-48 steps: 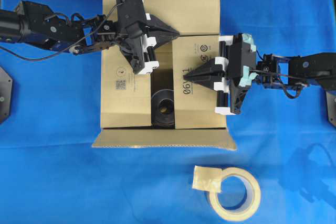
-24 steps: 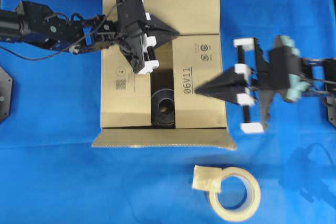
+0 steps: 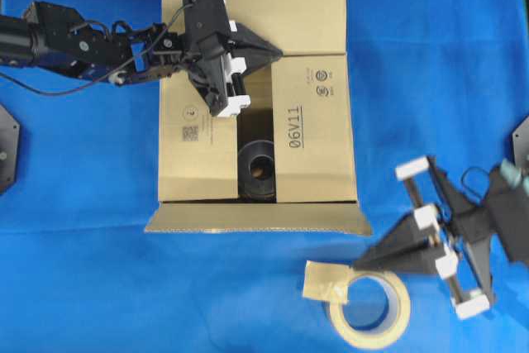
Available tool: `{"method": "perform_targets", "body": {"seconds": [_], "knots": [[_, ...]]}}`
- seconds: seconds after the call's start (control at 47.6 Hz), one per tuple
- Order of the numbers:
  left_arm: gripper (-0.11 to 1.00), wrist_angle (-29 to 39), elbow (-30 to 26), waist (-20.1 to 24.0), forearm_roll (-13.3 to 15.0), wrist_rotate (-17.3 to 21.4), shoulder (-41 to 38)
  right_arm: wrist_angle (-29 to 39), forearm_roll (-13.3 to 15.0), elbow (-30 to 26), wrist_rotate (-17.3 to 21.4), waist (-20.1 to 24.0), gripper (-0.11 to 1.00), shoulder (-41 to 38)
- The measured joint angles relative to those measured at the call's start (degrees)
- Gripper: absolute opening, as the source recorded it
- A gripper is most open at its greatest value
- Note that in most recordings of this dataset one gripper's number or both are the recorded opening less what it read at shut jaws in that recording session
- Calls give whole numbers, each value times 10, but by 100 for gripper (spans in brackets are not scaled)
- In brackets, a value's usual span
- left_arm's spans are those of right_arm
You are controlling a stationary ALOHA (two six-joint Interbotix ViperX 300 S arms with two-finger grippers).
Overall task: Close the cardboard box.
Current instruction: 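Swing the right gripper down and fold the front flap closed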
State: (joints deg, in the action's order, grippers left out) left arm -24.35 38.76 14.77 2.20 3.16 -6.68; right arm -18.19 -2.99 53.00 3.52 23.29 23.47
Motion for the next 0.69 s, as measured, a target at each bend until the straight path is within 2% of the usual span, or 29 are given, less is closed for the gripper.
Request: {"method": "perform_targets", "body": {"seconds": [0.21, 0.399, 0.547, 0.694], "knots": [[0, 0, 0, 0, 0, -1, 0, -4, -5, 15, 1, 3, 0, -45], [0, 1, 1, 0, 0, -1, 0, -4, -5, 16, 1, -2, 0, -47], [0, 1, 1, 0, 0, -1, 0, -3, -5, 19, 1, -31, 0, -31], [0, 1, 2, 0, 0, -1, 0, 11, -5, 31, 1, -79, 0, 1]]}}
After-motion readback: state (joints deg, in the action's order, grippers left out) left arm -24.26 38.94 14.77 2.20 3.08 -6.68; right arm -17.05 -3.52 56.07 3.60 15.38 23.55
